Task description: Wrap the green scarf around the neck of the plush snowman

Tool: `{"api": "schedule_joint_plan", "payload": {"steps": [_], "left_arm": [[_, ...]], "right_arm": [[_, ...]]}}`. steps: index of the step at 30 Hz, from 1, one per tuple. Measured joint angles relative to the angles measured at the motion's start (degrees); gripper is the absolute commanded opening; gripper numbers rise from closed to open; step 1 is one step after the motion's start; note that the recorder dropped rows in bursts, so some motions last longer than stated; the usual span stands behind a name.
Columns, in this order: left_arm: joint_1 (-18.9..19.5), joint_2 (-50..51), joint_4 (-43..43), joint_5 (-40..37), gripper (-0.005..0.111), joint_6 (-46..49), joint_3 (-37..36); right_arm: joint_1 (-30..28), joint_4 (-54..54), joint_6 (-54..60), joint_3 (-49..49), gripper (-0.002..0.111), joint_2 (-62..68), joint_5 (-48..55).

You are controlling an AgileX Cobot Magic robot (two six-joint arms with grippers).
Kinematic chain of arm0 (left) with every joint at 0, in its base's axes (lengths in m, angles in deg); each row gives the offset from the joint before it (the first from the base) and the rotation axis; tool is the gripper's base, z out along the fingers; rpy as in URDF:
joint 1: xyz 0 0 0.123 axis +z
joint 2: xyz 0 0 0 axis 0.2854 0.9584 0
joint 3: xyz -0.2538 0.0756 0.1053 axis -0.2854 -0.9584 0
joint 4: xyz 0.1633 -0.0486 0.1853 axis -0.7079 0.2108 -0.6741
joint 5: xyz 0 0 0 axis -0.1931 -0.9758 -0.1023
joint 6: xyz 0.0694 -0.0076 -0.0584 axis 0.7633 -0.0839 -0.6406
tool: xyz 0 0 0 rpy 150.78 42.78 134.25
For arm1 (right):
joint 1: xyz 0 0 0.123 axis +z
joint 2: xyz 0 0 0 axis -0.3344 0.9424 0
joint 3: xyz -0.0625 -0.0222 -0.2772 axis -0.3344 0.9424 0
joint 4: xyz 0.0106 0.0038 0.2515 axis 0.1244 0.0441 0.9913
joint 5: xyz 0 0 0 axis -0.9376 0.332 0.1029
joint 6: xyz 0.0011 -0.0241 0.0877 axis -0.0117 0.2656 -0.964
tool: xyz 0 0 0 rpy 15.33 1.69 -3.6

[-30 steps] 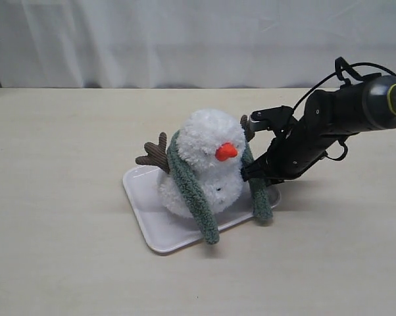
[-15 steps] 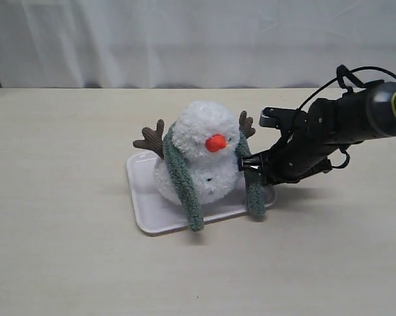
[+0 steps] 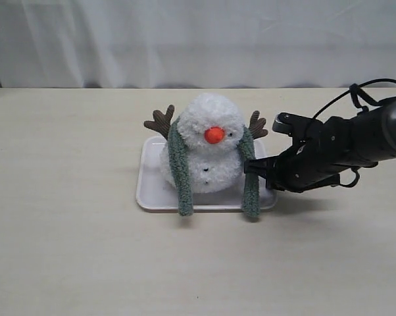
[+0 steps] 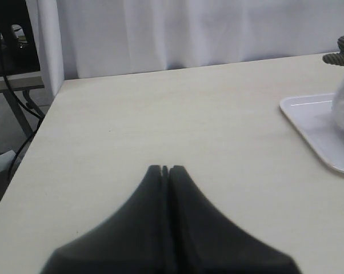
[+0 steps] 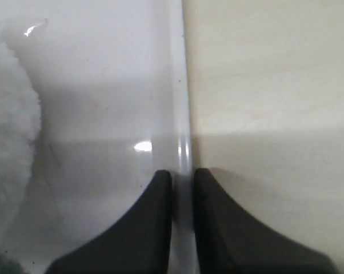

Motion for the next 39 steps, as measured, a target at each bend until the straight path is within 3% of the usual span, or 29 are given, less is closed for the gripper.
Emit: {"api": "schedule_joint_plan", "payload": {"steps": [9, 20, 28, 34, 39], "left_arm": [[0.0, 0.0, 0.0, 0.0, 0.0, 0.0, 0.0], [0.0, 0.0, 0.0, 0.0, 0.0, 0.0, 0.0], [0.0, 0.0, 0.0, 0.0, 0.0, 0.0, 0.0], [0.0, 0.0, 0.0, 0.0, 0.0, 0.0, 0.0], [0.0, 0.0, 0.0, 0.0, 0.0, 0.0, 0.0]], "right_arm": [[0.0, -0.14, 4.22, 0.6, 0.045, -5.68, 8.46], [0.92, -0.14, 8.26, 0.69, 0.049, -18.86, 19.26], [12.86, 0.19, 11.99, 1.96, 0.049, -25.04, 20.5], [23.29, 0.79, 10.88, 1.96, 0.049, -24.05, 13.22], [26.62, 0.93, 8.53, 1.96, 0.049, -18.62, 5.84]]}}
